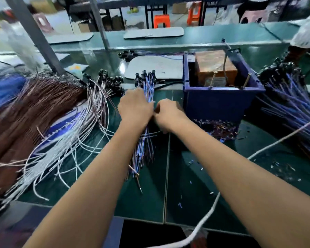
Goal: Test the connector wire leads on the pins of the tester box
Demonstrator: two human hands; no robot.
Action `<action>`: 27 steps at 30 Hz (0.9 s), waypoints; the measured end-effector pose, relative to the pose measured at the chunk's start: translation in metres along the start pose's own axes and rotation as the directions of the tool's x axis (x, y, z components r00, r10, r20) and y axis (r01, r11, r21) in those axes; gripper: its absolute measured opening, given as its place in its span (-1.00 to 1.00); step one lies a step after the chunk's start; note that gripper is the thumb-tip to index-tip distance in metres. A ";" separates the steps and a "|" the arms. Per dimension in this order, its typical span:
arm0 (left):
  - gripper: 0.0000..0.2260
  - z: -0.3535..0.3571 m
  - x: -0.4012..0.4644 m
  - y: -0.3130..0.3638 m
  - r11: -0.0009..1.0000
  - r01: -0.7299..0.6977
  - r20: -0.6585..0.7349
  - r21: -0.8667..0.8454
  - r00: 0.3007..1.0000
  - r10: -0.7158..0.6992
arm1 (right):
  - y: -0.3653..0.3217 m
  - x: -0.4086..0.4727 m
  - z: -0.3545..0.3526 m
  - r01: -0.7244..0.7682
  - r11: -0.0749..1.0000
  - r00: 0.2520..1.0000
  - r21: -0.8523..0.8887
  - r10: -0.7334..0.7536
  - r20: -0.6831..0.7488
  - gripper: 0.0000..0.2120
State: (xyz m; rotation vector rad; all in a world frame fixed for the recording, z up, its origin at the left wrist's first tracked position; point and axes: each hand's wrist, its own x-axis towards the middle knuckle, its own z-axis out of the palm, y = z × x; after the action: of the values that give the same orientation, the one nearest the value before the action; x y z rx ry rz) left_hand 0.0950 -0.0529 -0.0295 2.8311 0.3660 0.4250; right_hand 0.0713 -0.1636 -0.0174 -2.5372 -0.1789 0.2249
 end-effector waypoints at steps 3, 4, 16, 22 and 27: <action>-0.54 0.006 0.017 0.009 1.000 0.007 0.028 0.018 1.000 -0.007 | -0.005 0.007 -0.003 -0.030 0.998 0.999 -0.048 0.031 0.026 -0.86; -0.54 0.007 0.022 0.010 1.000 0.029 0.033 0.005 0.999 -0.029 | -0.005 0.009 -0.003 -0.035 0.997 0.999 -0.073 0.038 0.031 -0.85; -0.69 0.014 0.040 0.005 0.947 0.241 0.120 -0.211 0.968 -0.219 | -0.004 0.014 0.008 -0.003 0.966 0.998 -0.260 -0.014 -0.063 -0.79; -0.60 0.004 0.043 -0.019 0.961 0.261 0.028 0.094 0.964 -0.265 | -0.005 0.010 0.005 -0.049 0.977 0.998 -0.209 0.042 -0.040 -0.78; -0.60 -0.003 0.049 -0.033 0.966 0.218 0.125 0.141 0.964 -0.236 | -0.008 0.003 0.003 -0.023 0.969 0.999 -0.244 0.014 -0.038 -0.80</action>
State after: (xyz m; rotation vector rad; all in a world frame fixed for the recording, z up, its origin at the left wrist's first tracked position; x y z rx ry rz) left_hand 0.1325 -0.0077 -0.0243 2.8719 0.7025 0.1577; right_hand 0.0735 -0.1547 -0.0152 -2.7871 -0.1786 0.1733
